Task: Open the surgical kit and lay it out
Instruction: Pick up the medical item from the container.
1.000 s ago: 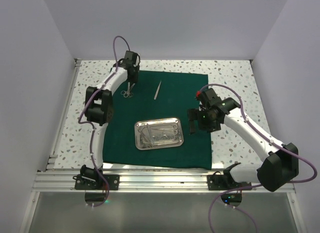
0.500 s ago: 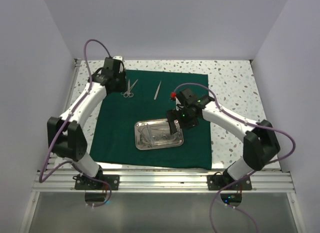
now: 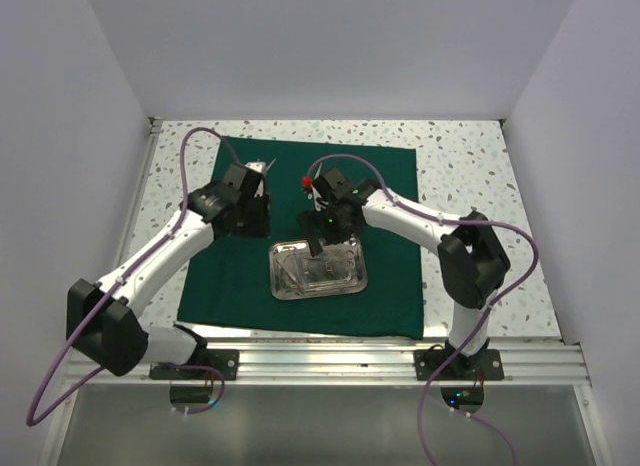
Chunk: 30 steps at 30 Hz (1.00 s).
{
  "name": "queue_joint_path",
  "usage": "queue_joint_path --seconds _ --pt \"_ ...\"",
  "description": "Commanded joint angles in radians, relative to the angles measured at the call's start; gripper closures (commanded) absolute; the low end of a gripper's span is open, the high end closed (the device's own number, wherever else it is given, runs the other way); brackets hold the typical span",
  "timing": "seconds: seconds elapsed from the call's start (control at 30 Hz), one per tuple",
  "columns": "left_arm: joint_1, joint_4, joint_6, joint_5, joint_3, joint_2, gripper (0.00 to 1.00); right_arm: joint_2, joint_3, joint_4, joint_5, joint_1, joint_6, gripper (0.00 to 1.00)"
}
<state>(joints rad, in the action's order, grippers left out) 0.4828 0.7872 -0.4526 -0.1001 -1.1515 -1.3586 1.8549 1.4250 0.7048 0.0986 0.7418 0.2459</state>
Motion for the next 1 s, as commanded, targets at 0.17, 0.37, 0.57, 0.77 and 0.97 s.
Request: queue_joint_path --seconds 0.17,0.37,0.57,0.77,0.97 --pt "-0.012 0.167 -0.169 -0.136 0.016 0.21 0.5 0.119 0.135 -0.016 -0.168 0.116 0.105 0.15" --pt "-0.056 0.214 -0.159 -0.141 0.03 0.268 0.5 0.217 0.21 -0.024 -0.203 0.162 0.184 0.21" --pt "-0.067 0.242 -0.149 -0.125 0.055 0.323 0.49 0.299 0.296 -0.011 -0.217 0.179 0.22 0.28" --pt "-0.073 0.273 -0.13 -0.128 0.059 0.357 0.5 0.32 0.311 -0.002 -0.249 0.182 0.242 0.55" --pt "-0.073 0.28 -0.113 -0.128 0.065 0.363 0.5 0.313 0.295 -0.001 -0.254 0.18 0.256 0.85"
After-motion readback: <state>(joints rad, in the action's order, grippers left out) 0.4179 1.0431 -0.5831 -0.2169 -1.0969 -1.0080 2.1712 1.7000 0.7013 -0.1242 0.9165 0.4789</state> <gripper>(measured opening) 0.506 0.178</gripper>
